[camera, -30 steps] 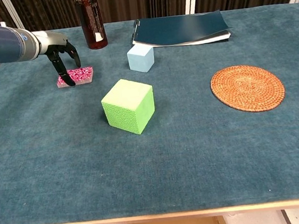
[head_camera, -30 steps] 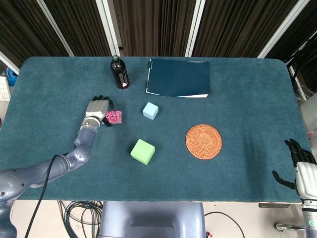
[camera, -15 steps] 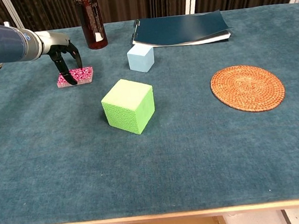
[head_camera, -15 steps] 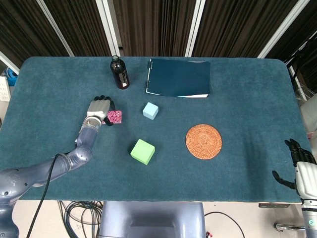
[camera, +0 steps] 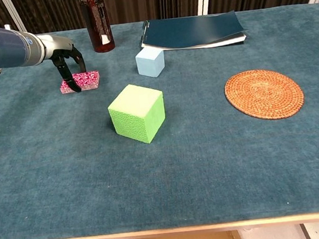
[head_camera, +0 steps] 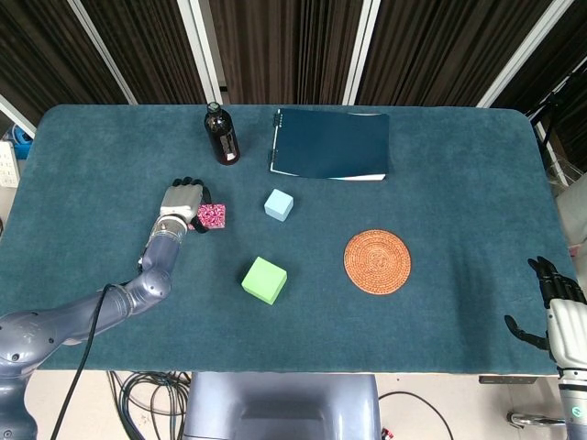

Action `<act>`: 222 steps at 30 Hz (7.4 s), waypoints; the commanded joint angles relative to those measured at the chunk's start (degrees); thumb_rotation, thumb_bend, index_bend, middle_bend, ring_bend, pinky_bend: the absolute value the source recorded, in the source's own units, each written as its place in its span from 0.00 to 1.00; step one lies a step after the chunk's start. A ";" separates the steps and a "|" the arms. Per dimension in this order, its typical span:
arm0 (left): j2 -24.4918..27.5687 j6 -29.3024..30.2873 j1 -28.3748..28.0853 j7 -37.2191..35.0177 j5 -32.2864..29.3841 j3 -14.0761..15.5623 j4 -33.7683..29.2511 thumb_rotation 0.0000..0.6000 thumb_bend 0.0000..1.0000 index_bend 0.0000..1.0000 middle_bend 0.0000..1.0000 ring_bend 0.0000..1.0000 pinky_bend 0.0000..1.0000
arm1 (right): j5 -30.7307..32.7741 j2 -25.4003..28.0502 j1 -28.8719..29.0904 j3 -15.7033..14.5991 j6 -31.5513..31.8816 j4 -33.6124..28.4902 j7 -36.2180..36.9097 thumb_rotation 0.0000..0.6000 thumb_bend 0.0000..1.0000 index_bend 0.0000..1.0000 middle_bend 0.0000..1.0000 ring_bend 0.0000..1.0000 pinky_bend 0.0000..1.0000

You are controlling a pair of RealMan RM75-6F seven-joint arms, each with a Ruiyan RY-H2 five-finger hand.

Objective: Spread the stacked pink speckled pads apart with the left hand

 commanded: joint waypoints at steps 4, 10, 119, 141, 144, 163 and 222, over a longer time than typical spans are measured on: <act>-0.22 0.02 -0.13 0.23 -0.31 0.11 0.18 1.00 0.20 0.44 0.18 0.05 0.04 | 0.06 0.01 -0.01 0.02 -0.02 -0.03 0.01 1.00 0.25 0.08 0.05 0.13 0.14; -0.30 0.05 -0.25 0.34 -0.62 0.07 0.31 1.00 0.21 0.46 0.19 0.05 0.04 | 0.18 0.03 -0.02 0.05 -0.09 -0.08 0.21 1.00 0.25 0.08 0.05 0.13 0.14; 10.93 13.63 4.03 3.82 0.52 3.21 -26.59 1.00 0.22 0.52 0.18 0.05 0.00 | 0.81 0.30 0.11 0.24 -0.77 -0.63 0.85 1.00 0.25 0.08 0.05 0.13 0.15; 10.85 14.37 3.58 3.98 -0.97 2.58 -28.00 1.00 0.22 0.51 0.18 0.05 0.00 | 1.12 0.44 0.08 0.23 -0.99 -0.96 0.96 1.00 0.25 0.08 0.05 0.13 0.15; 10.87 14.34 3.48 4.14 -0.89 2.56 -28.21 1.00 0.21 0.51 0.17 0.05 0.00 | 1.13 0.45 0.09 0.26 -0.95 -0.94 0.89 1.00 0.25 0.08 0.05 0.13 0.15; 10.82 14.61 2.68 6.45 -1.91 3.76 -28.54 1.00 0.13 0.43 0.16 0.04 0.00 | 1.46 0.45 0.09 0.39 -0.98 -1.04 0.74 1.00 0.25 0.08 0.05 0.13 0.15; 9.21 17.56 6.68 4.05 5.09 3.36 -28.87 1.00 0.09 0.44 0.16 0.04 0.00 | 2.50 0.72 0.13 0.60 -1.70 -1.78 1.35 1.00 0.25 0.08 0.05 0.13 0.15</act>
